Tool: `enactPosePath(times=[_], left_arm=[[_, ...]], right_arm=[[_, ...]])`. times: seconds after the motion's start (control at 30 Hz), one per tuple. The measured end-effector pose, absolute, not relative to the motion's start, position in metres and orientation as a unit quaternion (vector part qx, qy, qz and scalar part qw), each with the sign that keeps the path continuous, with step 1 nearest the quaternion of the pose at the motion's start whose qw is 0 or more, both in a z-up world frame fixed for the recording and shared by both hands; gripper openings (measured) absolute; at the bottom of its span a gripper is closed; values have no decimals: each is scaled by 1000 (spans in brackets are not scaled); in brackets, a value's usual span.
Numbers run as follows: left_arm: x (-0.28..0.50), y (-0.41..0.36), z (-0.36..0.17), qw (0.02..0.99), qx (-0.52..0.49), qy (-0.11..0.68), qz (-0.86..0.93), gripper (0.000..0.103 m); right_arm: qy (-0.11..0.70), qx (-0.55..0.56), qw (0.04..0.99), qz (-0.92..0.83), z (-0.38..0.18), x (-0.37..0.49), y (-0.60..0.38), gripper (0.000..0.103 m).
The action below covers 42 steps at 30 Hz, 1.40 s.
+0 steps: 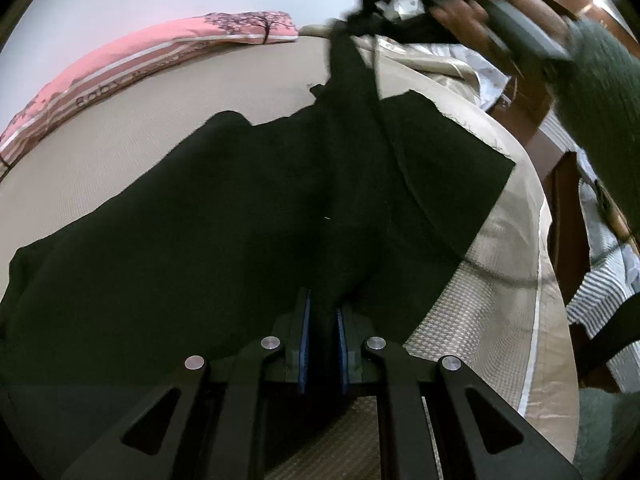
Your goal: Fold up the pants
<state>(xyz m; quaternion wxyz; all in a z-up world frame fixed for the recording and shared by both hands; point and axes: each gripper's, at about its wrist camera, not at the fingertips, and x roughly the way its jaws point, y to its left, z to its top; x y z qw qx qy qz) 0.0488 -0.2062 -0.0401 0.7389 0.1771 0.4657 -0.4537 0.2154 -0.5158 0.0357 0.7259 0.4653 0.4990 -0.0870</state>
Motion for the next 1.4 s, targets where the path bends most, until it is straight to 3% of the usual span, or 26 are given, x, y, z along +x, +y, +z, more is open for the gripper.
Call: enactPosePath(times=[0.1, 0.17, 0.2, 0.47, 0.67, 0.9, 0.93, 1.0, 1.03, 1.23, 1.4], left_arm=[[57, -198, -37, 748, 154, 473, -439, 12], [64, -191, -37, 751, 135, 484, -429, 12], [67, -188, -37, 753, 129, 487, -423, 12], [80, -180, -45, 751, 108, 502, -415, 12], [83, -181, -46, 748, 103, 507, -417, 12], [85, -181, -46, 747, 104, 511, -413, 12], [84, -182, -46, 747, 106, 511, -412, 12], [85, -182, -46, 747, 107, 512, -411, 12], [84, -182, -46, 747, 109, 512, -410, 12], [78, -189, -38, 757, 122, 499, -403, 12], [60, -209, -23, 760, 170, 459, -427, 12]], right_arm=[[504, 450, 736, -43, 35, 260, -486, 13], [513, 440, 737, 9, 32, 285, -468, 33], [506, 440, 741, 22, 32, 291, -462, 35], [525, 435, 731, -28, 5, 245, -496, 34], [527, 496, 687, -67, -39, 200, -533, 34], [520, 511, 683, -46, -57, 212, -525, 34], [519, 509, 685, -43, -57, 217, -524, 32], [516, 505, 691, -41, -56, 224, -522, 12], [516, 502, 693, -39, -54, 226, -520, 8], [473, 461, 749, -47, 6, 208, -525, 4], [428, 439, 784, -97, 69, 142, -552, 3]])
